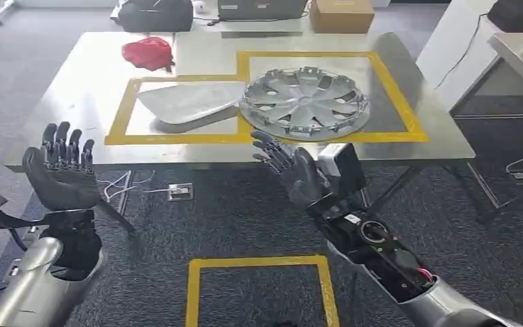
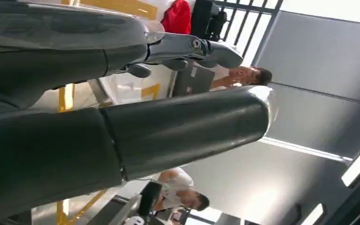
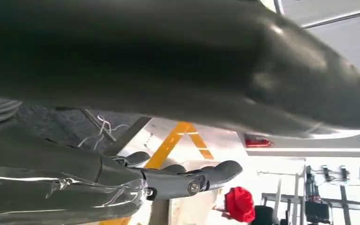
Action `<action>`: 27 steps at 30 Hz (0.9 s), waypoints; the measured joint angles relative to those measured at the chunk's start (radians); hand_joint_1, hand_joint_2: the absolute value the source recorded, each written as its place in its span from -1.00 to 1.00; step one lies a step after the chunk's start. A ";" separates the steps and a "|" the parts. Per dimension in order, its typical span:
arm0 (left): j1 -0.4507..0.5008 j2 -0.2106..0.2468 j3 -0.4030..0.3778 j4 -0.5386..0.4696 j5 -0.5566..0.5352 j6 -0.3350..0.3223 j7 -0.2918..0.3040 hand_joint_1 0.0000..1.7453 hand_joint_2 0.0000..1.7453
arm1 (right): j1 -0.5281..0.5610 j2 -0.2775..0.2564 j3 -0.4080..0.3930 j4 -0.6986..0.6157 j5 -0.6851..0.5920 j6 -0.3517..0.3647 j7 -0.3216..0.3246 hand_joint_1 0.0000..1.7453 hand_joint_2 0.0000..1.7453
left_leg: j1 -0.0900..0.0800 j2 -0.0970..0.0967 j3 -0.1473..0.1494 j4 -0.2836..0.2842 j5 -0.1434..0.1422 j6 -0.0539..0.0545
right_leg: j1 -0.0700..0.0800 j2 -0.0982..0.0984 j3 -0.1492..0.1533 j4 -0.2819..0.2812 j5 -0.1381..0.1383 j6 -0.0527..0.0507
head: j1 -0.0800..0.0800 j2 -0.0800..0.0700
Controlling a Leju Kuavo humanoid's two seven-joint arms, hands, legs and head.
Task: Take the parts from the cabinet and place them on the table.
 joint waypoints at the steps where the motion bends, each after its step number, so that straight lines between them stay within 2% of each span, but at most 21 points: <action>1: 0.000 0.000 0.000 0.000 0.000 0.000 0.000 -1.00 -1.00 | -0.001 0.000 0.000 0.000 0.000 0.000 0.000 -1.00 -1.00 | -0.001 -0.001 -0.002 0.000 0.004 -0.002 | 0.001 0.002 0.062 -0.098 0.033 -0.008 | 0.005 0.000; 2: 0.000 0.000 0.000 0.000 0.000 0.000 0.000 -1.00 -1.00 | -0.002 0.000 0.000 0.000 0.000 0.000 0.000 -1.00 -1.00 | 0.000 0.000 -0.004 0.000 0.007 -0.005 | 0.004 0.005 0.111 -0.190 0.032 -0.019 | 0.010 0.000; 3: -0.003 0.000 0.000 0.000 0.000 0.000 0.000 -1.00 -1.00 | -0.003 0.000 0.000 -0.001 0.000 0.000 0.000 -1.00 -1.00 | -0.003 0.001 -0.010 -0.001 0.014 -0.013 | 0.010 0.006 0.135 -0.223 0.023 -0.022 | 0.005 0.000; 6: -0.002 0.000 0.000 0.000 0.003 0.000 0.000 -1.00 -1.00 | -0.005 0.000 0.001 -0.001 0.000 0.000 -0.001 -1.00 -1.00 | 0.006 0.002 -0.012 -0.015 0.040 -0.034 | 0.020 0.009 0.123 -0.231 0.041 -0.031 | 0.011 0.000; 7: -0.002 0.002 0.000 0.000 0.006 0.000 0.000 -1.00 -1.00 | -0.005 0.000 0.001 -0.001 0.000 0.000 -0.001 -1.00 -1.00 | 0.000 0.000 -0.014 -0.018 0.041 -0.042 | 0.012 0.005 0.121 -0.247 0.057 -0.040 | 0.012 0.000; 8: -0.002 0.004 0.000 0.000 0.006 0.000 0.000 -1.00 -1.00 | -0.007 0.001 0.003 -0.001 0.000 0.000 -0.001 -1.00 -1.00 | 0.004 -0.001 -0.025 -0.003 0.010 -0.045 | 0.007 0.000 0.119 -0.254 0.070 -0.045 | 0.006 0.000; 9: -0.003 0.005 0.000 0.000 0.006 0.000 0.000 -1.00 -1.00 | -0.008 0.001 0.003 -0.001 0.000 0.000 -0.002 -1.00 -1.00 | 0.003 -0.001 -0.047 0.053 -0.045 -0.047 | 0.006 -0.001 0.106 -0.255 0.078 -0.054 | -0.004 0.000; 11: 0.001 0.006 0.000 0.000 0.009 0.003 0.000 -1.00 -1.00 | -0.006 0.001 0.005 -0.001 0.000 0.000 -0.001 -1.00 -1.00 | 0.006 -0.001 -0.107 0.223 -0.148 -0.055 | 0.006 -0.004 0.079 -0.250 0.094 -0.059 | -0.020 0.000; 12: 0.005 0.008 0.000 0.000 0.009 0.006 0.002 -1.00 -1.00 | -0.005 0.002 0.006 -0.001 0.000 0.000 -0.001 -1.00 -1.00 | 0.006 -0.001 -0.126 0.288 -0.169 -0.059 | 0.007 -0.004 0.066 -0.246 0.101 -0.060 | -0.022 0.000; 13: 0.007 0.010 0.000 0.000 0.010 0.011 0.005 -1.00 -1.00 | -0.002 0.002 0.006 -0.001 0.000 -0.002 -0.001 -1.00 -1.00 | 0.006 0.000 -0.129 0.318 -0.162 -0.061 | 0.006 -0.004 0.053 -0.243 0.107 -0.058 | -0.028 0.000; 14: 0.009 0.011 0.000 0.000 0.010 0.016 0.009 -1.00 -1.00 | 0.001 0.003 0.006 -0.001 0.000 -0.002 -0.001 -1.00 -1.00 | 0.008 0.000 -0.108 0.301 -0.131 -0.062 | 0.006 -0.004 0.041 -0.239 0.113 -0.057 | -0.034 0.000; 16: 0.009 0.012 0.000 -0.003 0.010 0.024 0.014 -1.00 -1.00 | 0.003 0.004 0.007 -0.001 0.000 -0.003 -0.001 -1.00 -1.00 | 0.009 0.000 -0.013 0.157 -0.058 -0.061 | 0.005 -0.004 0.018 -0.225 0.121 -0.051 | -0.041 0.000; 17: 0.009 0.013 0.000 -0.008 0.010 0.024 0.017 -1.00 -1.00 | 0.002 0.005 0.007 -0.001 0.000 -0.003 -0.001 -1.00 -1.00 | 0.010 0.000 0.047 0.067 -0.046 -0.060 | 0.004 -0.003 0.009 -0.215 0.123 -0.048 | -0.045 0.000; 18: 0.008 0.013 0.000 -0.010 0.010 0.024 0.017 -1.00 -1.00 | 0.002 0.006 0.007 -0.002 0.000 -0.004 -0.002 -1.00 -1.00 | 0.005 -0.001 0.082 0.010 -0.069 -0.057 | 0.013 -0.003 -0.004 -0.207 0.125 -0.043 | -0.050 0.000; 19: 0.010 0.013 0.000 -0.014 0.011 0.025 0.016 -1.00 -1.00 | 0.003 0.006 0.008 -0.002 0.000 -0.004 -0.001 -1.00 -1.00 | 0.002 -0.005 0.075 0.011 -0.064 -0.043 | 0.011 -0.003 -0.005 -0.206 0.133 -0.037 | -0.045 0.000; 21: 0.014 0.014 0.000 -0.015 0.010 0.025 0.017 -1.00 -1.00 | 0.003 0.007 0.010 -0.002 0.000 -0.004 -0.003 -1.00 -1.00 | -0.002 -0.006 0.066 0.012 -0.057 -0.035 | 0.009 -0.002 -0.007 -0.210 0.147 -0.025 | -0.038 0.000; 22: 0.016 0.014 0.000 -0.015 0.011 0.025 0.017 -1.00 -1.00 | 0.004 0.007 0.010 -0.002 0.000 -0.004 -0.002 -1.00 -1.00 | 0.003 -0.005 0.062 0.004 -0.048 -0.022 | 0.011 0.000 -0.010 -0.209 0.152 -0.018 | -0.037 0.000; 23: 0.016 0.014 0.000 -0.017 0.010 0.025 0.017 -1.00 -1.00 | 0.005 0.007 0.010 -0.002 0.000 -0.004 -0.003 -1.00 -1.00 | 0.007 0.001 0.058 0.000 -0.039 -0.010 | 0.005 0.002 -0.018 -0.197 0.125 -0.013 | -0.039 0.000; 24: 0.016 0.014 0.000 -0.019 0.011 0.025 0.017 -1.00 -1.00 | 0.005 0.006 0.011 -0.002 0.000 -0.005 -0.003 -1.00 -1.00 | 0.007 0.001 0.050 0.000 -0.031 -0.002 | 0.006 0.002 -0.032 -0.156 0.073 -0.006 | -0.029 0.000; 26: 0.017 0.014 0.000 -0.020 0.011 0.025 0.017 -1.00 -1.00 | 0.006 0.007 0.012 -0.002 0.000 -0.005 -0.002 -1.00 -1.00 | 0.005 0.003 0.032 0.000 -0.017 0.007 | 0.001 0.002 -0.071 0.001 -0.039 0.002 | -0.014 0.000; 27: 0.019 0.014 0.000 -0.020 0.011 0.025 0.017 -1.00 -1.00 | 0.006 0.007 0.013 -0.002 0.000 -0.005 -0.002 -1.00 -1.00 | 0.004 0.004 0.021 0.000 -0.008 0.007 | -0.001 0.002 -0.085 0.078 -0.074 0.006 | -0.012 0.000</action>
